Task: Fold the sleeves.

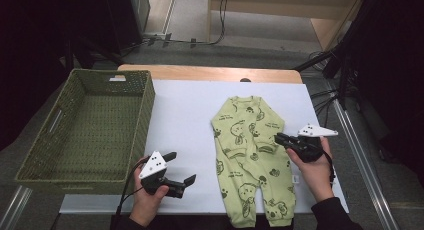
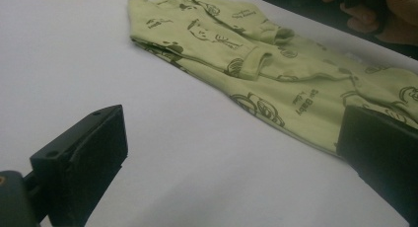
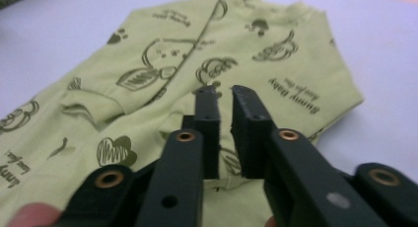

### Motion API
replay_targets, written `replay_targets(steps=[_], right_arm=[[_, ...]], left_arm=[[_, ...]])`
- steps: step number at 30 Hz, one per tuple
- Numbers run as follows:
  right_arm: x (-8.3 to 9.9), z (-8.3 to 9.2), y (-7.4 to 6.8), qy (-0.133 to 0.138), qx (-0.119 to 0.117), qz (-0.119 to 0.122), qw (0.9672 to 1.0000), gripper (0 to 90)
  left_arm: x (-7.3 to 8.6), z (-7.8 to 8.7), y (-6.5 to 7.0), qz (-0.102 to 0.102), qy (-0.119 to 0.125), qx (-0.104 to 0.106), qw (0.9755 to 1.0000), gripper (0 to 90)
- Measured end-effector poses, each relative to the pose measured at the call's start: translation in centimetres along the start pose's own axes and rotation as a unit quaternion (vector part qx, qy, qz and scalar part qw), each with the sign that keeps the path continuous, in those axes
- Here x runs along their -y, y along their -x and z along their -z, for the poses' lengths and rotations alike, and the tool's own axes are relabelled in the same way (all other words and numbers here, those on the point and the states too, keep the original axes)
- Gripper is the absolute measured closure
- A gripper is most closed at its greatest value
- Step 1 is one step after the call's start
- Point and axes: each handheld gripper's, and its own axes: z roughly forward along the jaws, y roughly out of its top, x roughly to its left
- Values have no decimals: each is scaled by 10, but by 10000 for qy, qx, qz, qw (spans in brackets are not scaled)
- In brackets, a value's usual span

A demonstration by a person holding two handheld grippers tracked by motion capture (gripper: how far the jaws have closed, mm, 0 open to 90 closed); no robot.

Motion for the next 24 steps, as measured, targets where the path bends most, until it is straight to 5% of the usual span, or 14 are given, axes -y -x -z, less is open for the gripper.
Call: replay_targets(steps=[3,8,11,19,22,24], right_arm=[[5,-11,-2,-274,15,-104,9996,829],[19,-27,3,-740,24,-620,9953,799],[23,-28,6,-729,-34,-814,9940,786],[22,-24,-10,-630,82,-735,9953,613],[27,-26,-15,-586,273,-531,9965,630],[27,-29,-20,-681,554,-160,9960,639]], left_arm=[[0,0,0,13,4,6,10000,0],[0,0,0,26,-1,14,10000,0],[0,0,-1,17,-11,6,10000,0],[0,0,0,6,-35,-11,10000,0],[0,0,0,-1,-29,-4,10000,0],[0,0,0,-8,-38,-12,10000,0]])
